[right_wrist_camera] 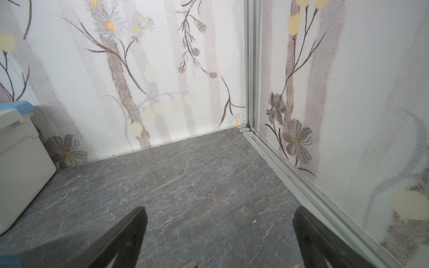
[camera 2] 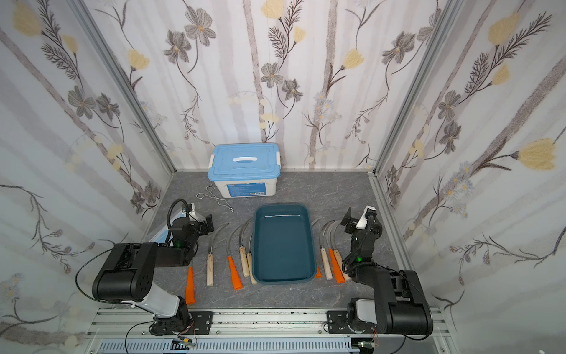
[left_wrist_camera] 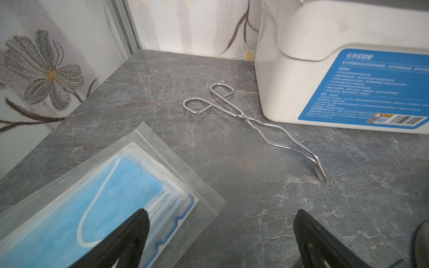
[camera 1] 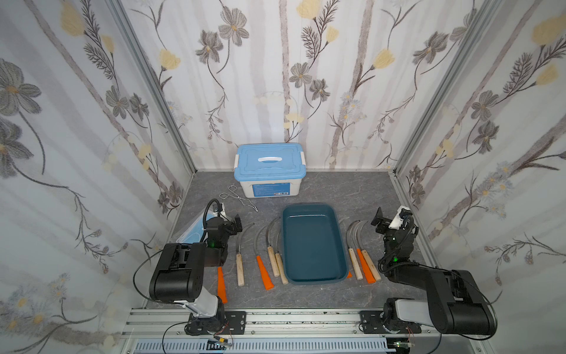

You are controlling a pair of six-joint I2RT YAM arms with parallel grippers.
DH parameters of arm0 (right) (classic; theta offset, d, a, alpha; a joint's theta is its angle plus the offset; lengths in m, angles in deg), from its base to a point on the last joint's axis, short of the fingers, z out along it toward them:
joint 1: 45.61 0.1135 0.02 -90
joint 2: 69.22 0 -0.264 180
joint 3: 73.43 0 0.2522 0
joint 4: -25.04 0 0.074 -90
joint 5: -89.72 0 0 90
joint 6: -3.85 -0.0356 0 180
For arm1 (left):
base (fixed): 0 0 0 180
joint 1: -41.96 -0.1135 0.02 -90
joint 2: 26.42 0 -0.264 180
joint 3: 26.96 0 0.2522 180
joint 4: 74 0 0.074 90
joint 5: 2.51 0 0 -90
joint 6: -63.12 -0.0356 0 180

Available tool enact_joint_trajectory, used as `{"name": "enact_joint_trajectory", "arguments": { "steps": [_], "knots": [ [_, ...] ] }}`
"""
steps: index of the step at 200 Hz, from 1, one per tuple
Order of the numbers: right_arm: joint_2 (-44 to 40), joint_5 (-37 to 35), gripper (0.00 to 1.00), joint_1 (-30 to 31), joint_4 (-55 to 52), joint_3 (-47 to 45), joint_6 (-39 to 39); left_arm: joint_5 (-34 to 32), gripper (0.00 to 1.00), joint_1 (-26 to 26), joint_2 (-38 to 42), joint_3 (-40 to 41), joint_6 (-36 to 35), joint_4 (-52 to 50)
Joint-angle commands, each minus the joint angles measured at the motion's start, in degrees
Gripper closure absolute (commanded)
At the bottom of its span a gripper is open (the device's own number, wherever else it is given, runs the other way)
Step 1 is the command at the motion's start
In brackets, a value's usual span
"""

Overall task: Put small sickles into storage boxes
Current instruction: Pick up the sickle at the center of the board.

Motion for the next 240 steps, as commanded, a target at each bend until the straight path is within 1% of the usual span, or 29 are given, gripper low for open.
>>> {"name": "enact_joint_trajectory", "arguments": {
  "steps": [1, 15, 39, 46, 56, 60, 70, 79, 87, 100, 120, 134, 148, 154, 164, 174, 187, 192, 197, 216, 240],
  "knots": [
    [0.11, 0.65, 0.0, 0.1, 0.95, 0.59, 0.57, -0.38, 0.0, 0.01, 0.05, -0.21, 0.15, 1.78],
    [0.0, 0.95, 0.0, 0.1, 0.93, 0.57, 0.66, -0.3, 0.0, 0.02, 0.02, -0.19, 0.1, 1.72],
    [-0.37, 0.4, 0.0, 0.26, 1.27, 0.45, 0.66, 3.73, 0.0, 0.17, 0.89, -0.72, -1.59, 0.11],
    [-1.41, -0.76, 0.0, 0.34, -1.6, 1.09, 0.22, 4.82, 0.0, 0.18, 1.38, -0.82, -2.06, -0.37],
    [-2.24, -0.29, 0.0, 0.44, -3.79, 2.47, 1.02, 4.84, 0.0, 0.25, 2.34, -1.47, -2.14, -2.12],
    [-2.73, -0.98, 0.0, 0.73, -6.78, 3.81, 1.54, 4.62, 0.0, 0.32, 2.93, -2.06, -2.14, -3.51],
    [-4.15, -2.37, 0.0, 1.15, -20.91, 9.88, 1.26, 3.84, 0.0, 0.52, 4.59, -4.03, -2.05, -8.45],
    [-4.26, -2.68, 0.0, 1.22, -30.01, 15.0, 1.15, 3.32, 0.0, 0.7, 6.11, -5.72, -2.05, -12.63],
    [-5.17, -2.04, 0.0, 1.6, -33.78, 17.06, 1.61, 3.38, 0.0, 0.95, 7.41, -6.78, -2.38, -15.52],
    [-8.57, -2.17, 0.0, 2.42, -36.14, 17.18, 1.71, 3.31, 0.0, 1.56, 9.38, -8.18, -3.14, -19.07],
    [-13.71, -3.93, 0.0, 2.47, -43.6, 18.39, -4.09, 3.89, 0.0, 2.67, 13.06, -8.51, -5.54, -20.11],
    [-15.31, -2.1, 0.0, 2.36, -52.06, 21.57, -8.29, 4.23, 0.0, 2.83, 15.87, -10.15, -6.16, -22.76],
    [-15.76, 0.38, 0.0, 2.64, -60.06, 25.15, -11.81, 4.88, 0.0, 2.99, 17.46, -13.47, -7.3, -29.54],
    [-16.05, 1.43, 0.0, 2.77, -62.33, 26.11, -13.48, 4.82, 0.0, 3.08, 19.63, -14.97, -7.75, -32.36],
    [-16.69, 1.08, 0.0, 3.24, -65.9, 27.41, -17.19, 4.72, 0.0, 3.18, 21.16, -17.34, -8.31, -36.5],
    [-17.21, 2.32, 0.0, 3.27, -69.56, 28.68, -20.92, 4.97, 0.0, 3.18, 22.46, -19.73, -9.32, -40.38],
    [-17.06, 3.24, 0.0, 3.28, -74.72, 30.42, -25.43, 5.93, 0.0, 3.33, 23.75, -23.15, -12.22, -46.17],
    [-16.65, 4.35, 0.0, 3.26, -76.79, 30.48, -26.16, 6.34, 0.0, 3.27, 24.19, -24.6, -13.75, -47.96],
    [-16.29, 5.15, 0.0, 3.39, -78.72, 32.82, -26.67, 6.45, 0.0, 3.29, 24.5, -25.89, -15.32, -49.49],
    [-15.96, 8.91, 0.0, 4.5, -82.79, 34.55, -29.25, 3.81, 0.0, 3.3, 25.19, -30.95, -18.21, -53.39],
    [-17.71, 13.67, 0.0, 7.59, -82.97, 34.06, -34.8, 5.07, 0.0, 3.27, 24.16, -39.02, -21.11, -63.86]
  ]
}}
